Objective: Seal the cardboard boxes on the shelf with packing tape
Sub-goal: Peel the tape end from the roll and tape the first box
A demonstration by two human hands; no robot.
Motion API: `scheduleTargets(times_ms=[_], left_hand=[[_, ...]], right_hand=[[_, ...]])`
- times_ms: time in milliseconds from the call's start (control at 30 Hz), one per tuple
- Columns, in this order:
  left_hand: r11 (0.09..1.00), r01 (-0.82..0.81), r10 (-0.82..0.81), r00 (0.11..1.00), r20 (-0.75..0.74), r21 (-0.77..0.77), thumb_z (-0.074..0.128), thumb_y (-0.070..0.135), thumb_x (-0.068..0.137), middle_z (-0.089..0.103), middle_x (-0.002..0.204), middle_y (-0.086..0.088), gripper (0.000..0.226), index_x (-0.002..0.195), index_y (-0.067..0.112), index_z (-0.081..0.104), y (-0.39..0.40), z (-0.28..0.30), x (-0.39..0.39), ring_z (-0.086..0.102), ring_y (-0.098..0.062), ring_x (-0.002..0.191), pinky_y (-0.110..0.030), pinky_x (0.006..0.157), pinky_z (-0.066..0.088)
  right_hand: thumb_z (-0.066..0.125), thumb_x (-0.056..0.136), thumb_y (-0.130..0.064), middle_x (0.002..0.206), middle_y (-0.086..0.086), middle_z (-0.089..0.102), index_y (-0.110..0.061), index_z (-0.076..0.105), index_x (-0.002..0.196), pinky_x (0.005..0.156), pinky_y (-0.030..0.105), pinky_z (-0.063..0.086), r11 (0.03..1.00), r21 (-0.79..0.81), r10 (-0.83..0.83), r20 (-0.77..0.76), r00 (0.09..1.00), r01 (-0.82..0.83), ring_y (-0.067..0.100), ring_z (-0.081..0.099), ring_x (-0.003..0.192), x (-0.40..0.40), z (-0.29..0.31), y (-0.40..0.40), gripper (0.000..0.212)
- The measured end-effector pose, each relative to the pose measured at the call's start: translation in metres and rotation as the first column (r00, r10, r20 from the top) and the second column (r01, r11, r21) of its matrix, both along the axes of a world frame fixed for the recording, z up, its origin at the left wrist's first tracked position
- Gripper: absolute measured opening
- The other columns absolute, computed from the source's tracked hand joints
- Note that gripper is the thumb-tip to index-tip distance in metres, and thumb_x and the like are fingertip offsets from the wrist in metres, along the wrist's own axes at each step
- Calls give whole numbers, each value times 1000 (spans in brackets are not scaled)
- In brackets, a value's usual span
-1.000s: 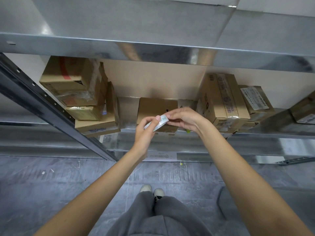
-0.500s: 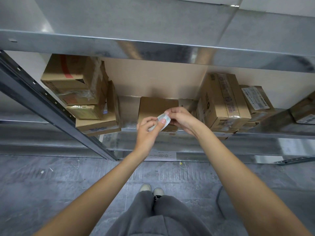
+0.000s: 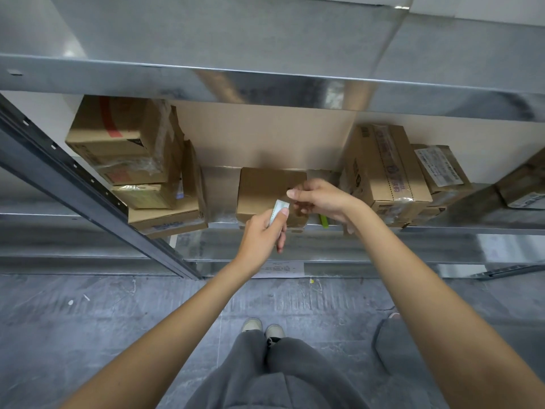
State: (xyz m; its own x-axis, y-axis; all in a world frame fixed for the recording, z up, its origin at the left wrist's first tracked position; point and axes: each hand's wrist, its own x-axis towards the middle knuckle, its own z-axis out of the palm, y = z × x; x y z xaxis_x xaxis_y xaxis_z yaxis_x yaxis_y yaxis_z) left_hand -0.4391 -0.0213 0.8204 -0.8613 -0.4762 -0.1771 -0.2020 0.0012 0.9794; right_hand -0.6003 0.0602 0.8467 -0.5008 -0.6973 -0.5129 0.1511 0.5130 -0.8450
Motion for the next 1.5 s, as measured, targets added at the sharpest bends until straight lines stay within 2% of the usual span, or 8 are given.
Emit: scheduleTargets(times_ms=[233,400,533,733,900,1067,1267,1500], left_hand=[[997,32,-36,997,63,67,50,34,100,50,44,-9,40,68,10,54,11,7,0,50,-22,39,-36,56,50],[984,23,-71,960,269,178,53,46,96,55,45,0,43,80,6,62,24,0,8,58,-16,42,-37,72,55],[922,-22,-112,942,318,388,61,42,93,64,57,-2,39,104,6,53,26,10,8,67,-18,53,-24,52,54],[880,-29,-172,911,375,474,63,49,89,68,70,-2,58,123,11,35,20,17,6,73,-19,70,-34,75,61],[870,-37,-163,920,357,492,60,43,94,66,87,-12,51,132,25,31,12,18,-5,70,-19,63,-27,59,57],[868,-52,-152,919,364,494,55,36,98,69,77,-12,25,112,15,55,13,15,-21,69,-16,57,-27,61,60],[871,-124,-110,895,432,476,53,34,98,68,65,-15,27,112,10,54,9,6,-35,66,-17,51,-31,61,60],[829,-237,-76,849,523,506,42,42,100,64,65,-20,39,109,6,53,11,-10,-44,58,-19,41,-24,44,48]], right_hand=[[73,80,1,71,2,59,-6,60,83,59,15,48,992,110,96,-275,957,-68,9,56,66,-10,9,-2,15],[79,77,-11,88,-7,60,-12,71,104,74,18,39,919,346,360,-535,764,-191,9,55,82,-29,31,-19,29],[77,78,-6,90,3,69,-6,75,92,79,20,45,921,360,356,-625,695,-147,13,60,87,-40,42,-30,14],[75,78,-5,84,2,68,-7,75,84,76,21,44,934,308,344,-639,688,-180,12,60,82,-45,30,-37,7],[75,78,-8,81,-2,67,-8,76,84,69,15,42,938,281,341,-638,690,-204,10,59,81,-56,18,-41,6],[73,80,-9,80,-2,67,-8,75,83,66,13,39,932,270,361,-638,680,-242,11,59,79,-69,9,-45,4],[74,79,-9,78,1,66,-7,74,79,67,17,40,921,254,389,-620,681,-295,10,58,74,-82,-1,-54,3],[76,77,-8,74,0,65,-3,76,83,61,1,36,932,227,362,-596,717,-282,2,55,69,-94,-17,-65,8]])
